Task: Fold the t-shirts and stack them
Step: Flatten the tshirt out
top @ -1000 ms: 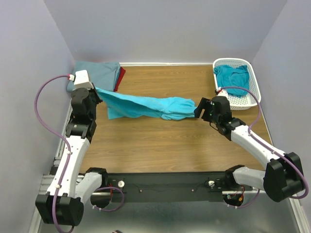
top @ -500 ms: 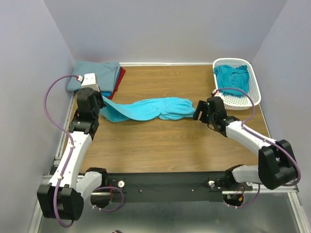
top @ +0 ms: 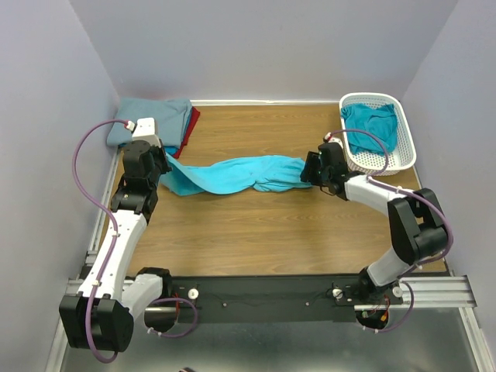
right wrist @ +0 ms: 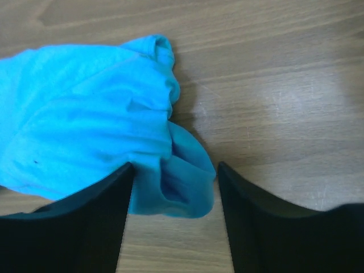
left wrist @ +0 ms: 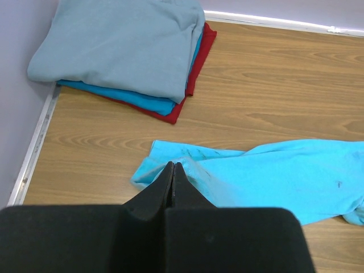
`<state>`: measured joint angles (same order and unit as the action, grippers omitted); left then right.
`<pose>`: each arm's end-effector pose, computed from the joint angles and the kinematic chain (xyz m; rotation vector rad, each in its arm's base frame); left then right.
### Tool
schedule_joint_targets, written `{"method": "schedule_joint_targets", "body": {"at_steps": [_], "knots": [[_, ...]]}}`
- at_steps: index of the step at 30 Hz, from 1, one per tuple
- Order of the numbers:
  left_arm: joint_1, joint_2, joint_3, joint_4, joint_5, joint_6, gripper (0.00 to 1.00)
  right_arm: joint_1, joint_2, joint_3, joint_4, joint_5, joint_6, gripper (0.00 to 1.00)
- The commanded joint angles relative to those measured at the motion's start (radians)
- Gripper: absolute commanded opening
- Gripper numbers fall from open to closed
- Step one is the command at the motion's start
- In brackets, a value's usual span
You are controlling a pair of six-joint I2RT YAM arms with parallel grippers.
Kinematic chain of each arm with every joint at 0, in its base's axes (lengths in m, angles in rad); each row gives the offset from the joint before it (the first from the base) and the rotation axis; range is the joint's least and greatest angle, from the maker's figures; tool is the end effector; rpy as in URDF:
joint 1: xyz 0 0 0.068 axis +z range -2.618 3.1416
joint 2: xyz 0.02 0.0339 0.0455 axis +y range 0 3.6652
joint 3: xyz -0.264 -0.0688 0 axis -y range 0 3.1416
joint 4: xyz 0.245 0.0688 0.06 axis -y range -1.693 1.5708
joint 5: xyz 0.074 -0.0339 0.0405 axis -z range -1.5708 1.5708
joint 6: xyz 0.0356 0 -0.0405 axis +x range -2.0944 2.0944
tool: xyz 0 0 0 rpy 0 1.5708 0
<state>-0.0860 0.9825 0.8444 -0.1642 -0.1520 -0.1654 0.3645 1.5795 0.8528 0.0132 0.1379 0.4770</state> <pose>0.2283 -0.0143 0.3263 -0.1786 1.8611 -0.0311 0.3081 0.1123 0.1880 0.2010 2.2834 0.2832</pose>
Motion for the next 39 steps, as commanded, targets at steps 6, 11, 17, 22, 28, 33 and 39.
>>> {"method": "schedule_joint_targets", "body": {"at_steps": [6,11,17,22,28,33,39], "knots": [[0.005,-0.010,-0.008,0.015,0.028,0.009,0.00,-0.002,-0.048,-0.046,0.028,-0.133,0.011,0.13],[0.005,-0.004,-0.007,0.014,0.032,0.009,0.00,0.017,-0.176,-0.158,-0.010,-0.189,0.041,0.04],[0.005,-0.002,-0.007,0.014,0.026,0.010,0.00,0.047,-0.334,-0.254,-0.168,-0.149,0.092,0.04],[0.005,0.005,-0.007,0.012,0.022,0.010,0.00,0.063,-0.401,-0.259,-0.321,-0.097,0.107,0.16],[0.005,0.013,-0.008,0.009,0.019,0.010,0.00,0.063,-0.443,-0.210,-0.348,0.023,0.094,0.71],[0.005,0.016,-0.008,0.008,0.016,0.010,0.00,0.060,-0.310,-0.108,-0.299,0.109,0.055,0.80],[0.005,0.021,-0.008,0.009,0.022,0.012,0.00,0.047,-0.152,-0.049,-0.173,0.089,0.048,0.77]]}}
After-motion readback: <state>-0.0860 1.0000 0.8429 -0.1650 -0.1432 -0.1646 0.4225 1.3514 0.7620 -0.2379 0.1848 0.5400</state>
